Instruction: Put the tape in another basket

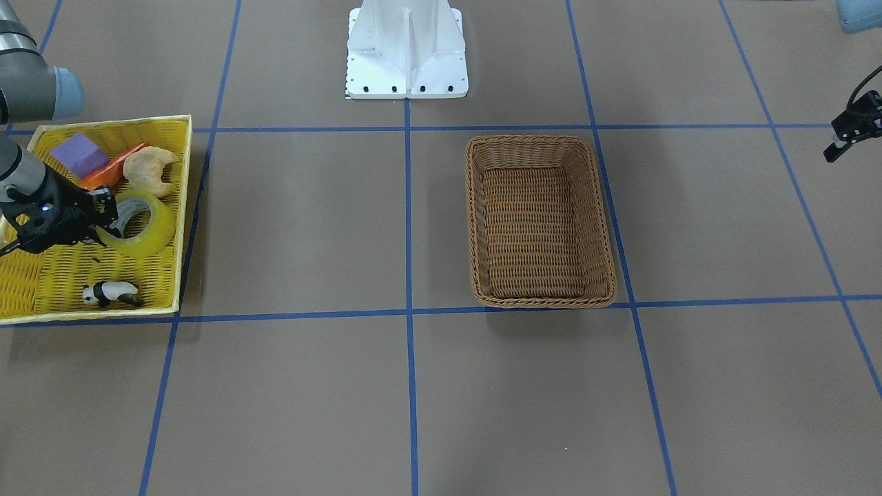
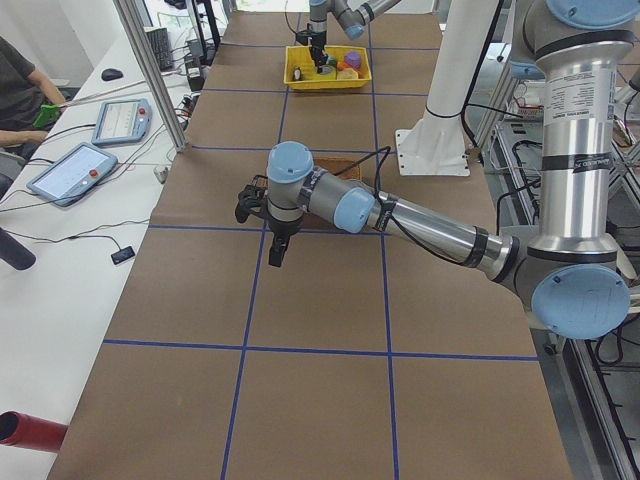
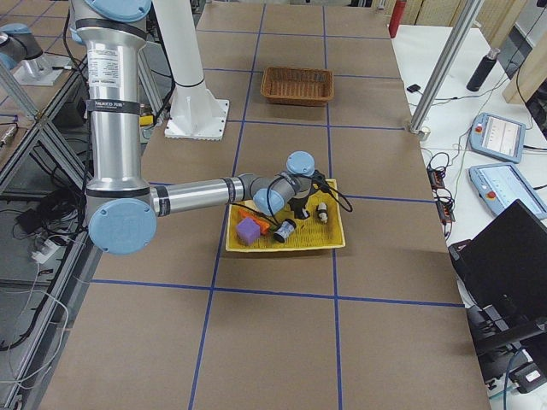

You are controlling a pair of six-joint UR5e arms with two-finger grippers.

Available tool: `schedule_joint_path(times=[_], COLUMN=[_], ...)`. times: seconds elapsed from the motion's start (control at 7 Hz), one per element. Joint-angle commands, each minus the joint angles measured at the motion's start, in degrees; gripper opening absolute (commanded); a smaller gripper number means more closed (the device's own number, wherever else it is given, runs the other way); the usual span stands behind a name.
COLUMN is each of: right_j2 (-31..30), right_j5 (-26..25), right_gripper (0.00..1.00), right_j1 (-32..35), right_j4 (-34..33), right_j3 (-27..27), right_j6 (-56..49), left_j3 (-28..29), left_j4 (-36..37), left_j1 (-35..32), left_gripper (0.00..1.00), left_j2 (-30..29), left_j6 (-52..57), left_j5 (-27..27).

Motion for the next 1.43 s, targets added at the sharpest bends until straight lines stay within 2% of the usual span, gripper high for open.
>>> schedule_joint_path(times=[0.0,0.29,0.43,0.57,0.86,1.29], right_j2=[0.37,5.71,6.52,8.97,12.93,14.17], right_j5=[5.76,18.75,20.11,22.13,33.34,49.24], right_gripper=[0.00,0.00,0.00,0.00,0.00,0.00], right_j1=[2.05,11.52,11.65,11.56,11.56,11.65], right_j4=[-0.53,-7.27,-7.39,-7.05,-6.78,-6.78], right_j3=[3.17,3.98,4.42,4.33,4.51,4.33], right_j6=[0.82,0.92,4.22,11.91,19.44,19.11], left_j3=[0.04,-0.13,0.39,0.66,0.57,0.83], left_j4=[0.00,0.09,0.09,-0.17,-1.66,-16.20], left_j1=[0.02,0.10,0.89,1.68,2.91,10.18], left_gripper=[0.98,0.98,0.98,0.98,0.98,0.98], left_j2=[-0.15,-1.72,-4.08,-6.98,-12.26,-15.43], left_j6=[-0.48,-1.18,-5.54,-10.37,-18.36,-36.62], left_j5=[0.00,-0.17,-4.70,-8.66,-14.04,-13.98])
